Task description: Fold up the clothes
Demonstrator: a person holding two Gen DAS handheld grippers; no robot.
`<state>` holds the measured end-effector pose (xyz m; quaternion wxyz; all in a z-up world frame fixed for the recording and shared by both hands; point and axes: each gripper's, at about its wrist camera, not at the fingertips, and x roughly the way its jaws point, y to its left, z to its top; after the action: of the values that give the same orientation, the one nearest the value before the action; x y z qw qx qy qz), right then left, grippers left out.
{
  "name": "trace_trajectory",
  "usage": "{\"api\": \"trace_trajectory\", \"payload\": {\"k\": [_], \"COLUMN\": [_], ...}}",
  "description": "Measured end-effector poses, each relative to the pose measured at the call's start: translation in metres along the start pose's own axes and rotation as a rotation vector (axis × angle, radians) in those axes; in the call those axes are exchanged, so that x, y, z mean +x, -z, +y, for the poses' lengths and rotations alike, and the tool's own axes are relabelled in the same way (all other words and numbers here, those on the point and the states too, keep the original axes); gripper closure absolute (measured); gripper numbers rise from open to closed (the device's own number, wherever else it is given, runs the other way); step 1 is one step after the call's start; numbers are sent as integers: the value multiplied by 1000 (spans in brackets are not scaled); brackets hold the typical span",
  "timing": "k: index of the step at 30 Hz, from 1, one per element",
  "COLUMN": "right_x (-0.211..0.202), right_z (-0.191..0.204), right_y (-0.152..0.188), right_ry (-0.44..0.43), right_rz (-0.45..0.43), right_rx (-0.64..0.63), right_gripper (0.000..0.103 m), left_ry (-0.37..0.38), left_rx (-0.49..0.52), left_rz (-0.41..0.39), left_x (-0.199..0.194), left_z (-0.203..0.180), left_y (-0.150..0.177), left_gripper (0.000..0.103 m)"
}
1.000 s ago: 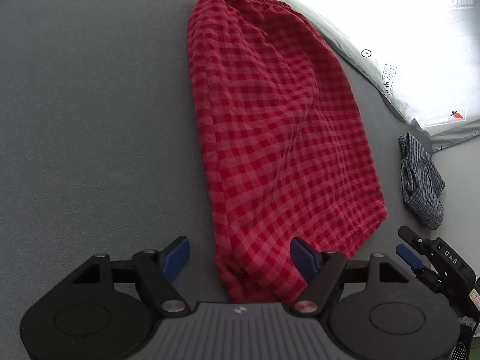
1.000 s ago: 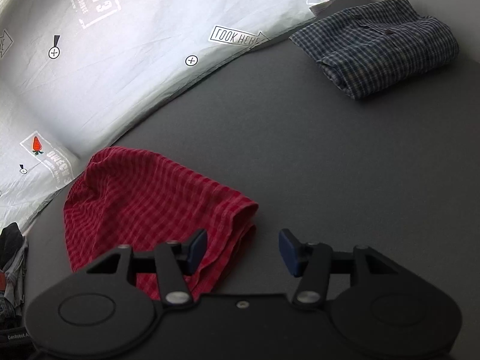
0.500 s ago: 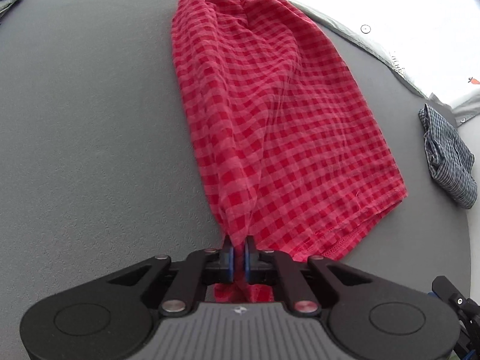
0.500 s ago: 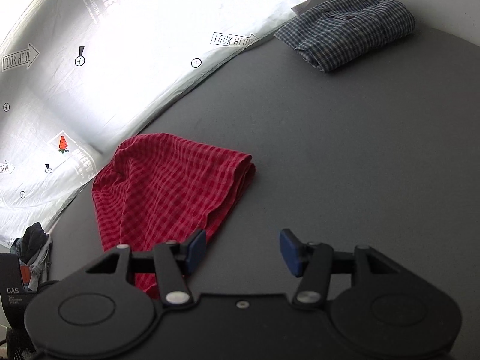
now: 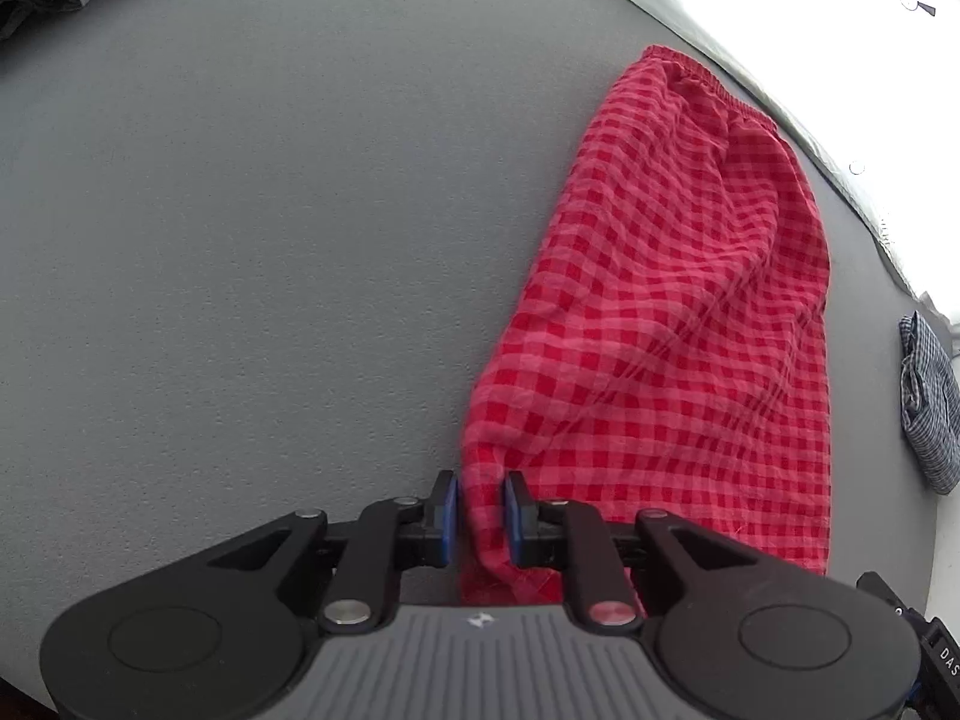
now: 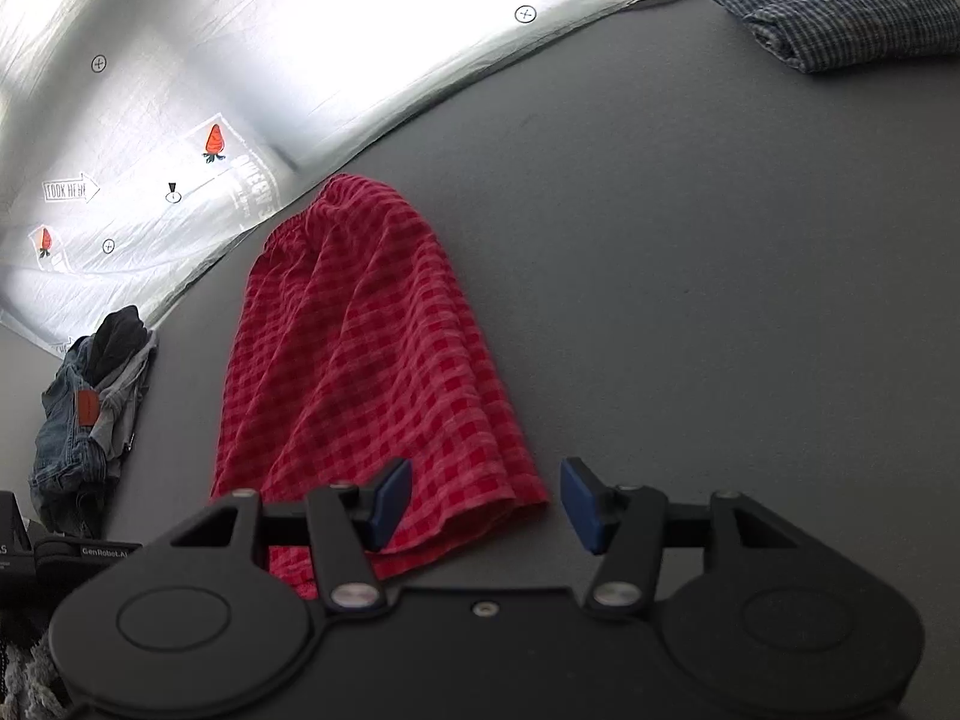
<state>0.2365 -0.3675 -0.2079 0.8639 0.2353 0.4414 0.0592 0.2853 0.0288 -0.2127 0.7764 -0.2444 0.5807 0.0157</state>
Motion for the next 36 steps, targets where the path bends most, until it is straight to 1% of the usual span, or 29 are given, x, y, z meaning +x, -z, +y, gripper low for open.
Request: {"api": "trace_trajectory", "payload": {"k": [2,3,4,5,6,7,9,11,12,14,15,16,18,20,21,22,23,25,26,27,28,29,30,31,34,35,36], "right_x": [16,21,25,29,27,25,18,15,16,19,22,20,10,2,-1,-3,0,5,14,22,34,54,68,80,96,96,95], "right_z": [18,26,33,40,42,45,50,56,54,46,40,38,38,45,53,61,74,99,111,117,123,131,134,135,134,129,124], "right_y": [1,1,0,0,0,0,0,6,8,9,10,10,9,3,0,-3,-5,-10,-12,-14,-15,-15,-14,-13,-8,-7,-6], "right_ry": [-4,10,38,65,79,94,170,263,290,323,348,368,398,393,376,357,316,230,183,142,94,66,58,59,94,104,114], "right_rz": [36,47,45,43,35,27,-1,8,18,70,101,105,69,2,-39,-79,-112,-178,-178,-174,-162,-141,-126,-109,-82,-71,-63], "right_rx": [-96,-136,-171,-205,-214,-224,-274,-390,-404,-383,-361,-351,-340,-364,-399,-435,-502,-635,-662,-660,-649,-634,-625,-619,-620,-615,-610], "right_gripper": [49,63,85,94,96,97,98,98,98,98,98,97,93,90,89,90,91,91,91,91,91,91,91,91,91,91,91], "left_ry": [9,-9,-27,-41,-53,-59,-69,-101,-128,-168,-177,-181,-175,-137,-100,-57,-24,-1,4,15,35,43,20,-4,-83,-97,-97], "left_rx": [-4,13,31,56,81,105,165,277,332,418,439,444,433,417,417,421,429,419,396,340,287,249,254,261,302,304,311], "left_rz": [-23,-39,-54,-64,-74,-77,-73,-65,-67,-74,-75,-73,-76,-132,-184,-243,-293,-367,-400,-414,-391,-367,-340,-319,-301,-297,-309], "left_x": [-9,-12,-14,-15,-15,-16,-12,-3,0,3,2,0,-9,-24,-33,-40,-44,-40,-35,-26,-13,0,14,26,43,45,45], "left_z": [6,5,4,1,0,-1,-5,-15,-18,-20,-21,-22,-22,-23,-26,-32,-38,-53,-60,-64,-67,-70,-74,-77,-75,-69,-64], "left_y": [1,3,4,6,8,11,17,25,30,40,43,42,38,33,30,27,22,9,1,-7,-15,-22,-24,-24,-13,-11,-9], "left_gripper": [70,67,65,65,65,65,65,61,60,58,57,55,54,55,54,52,49,49,49,50,51,54,59,66,66,67,67]}}
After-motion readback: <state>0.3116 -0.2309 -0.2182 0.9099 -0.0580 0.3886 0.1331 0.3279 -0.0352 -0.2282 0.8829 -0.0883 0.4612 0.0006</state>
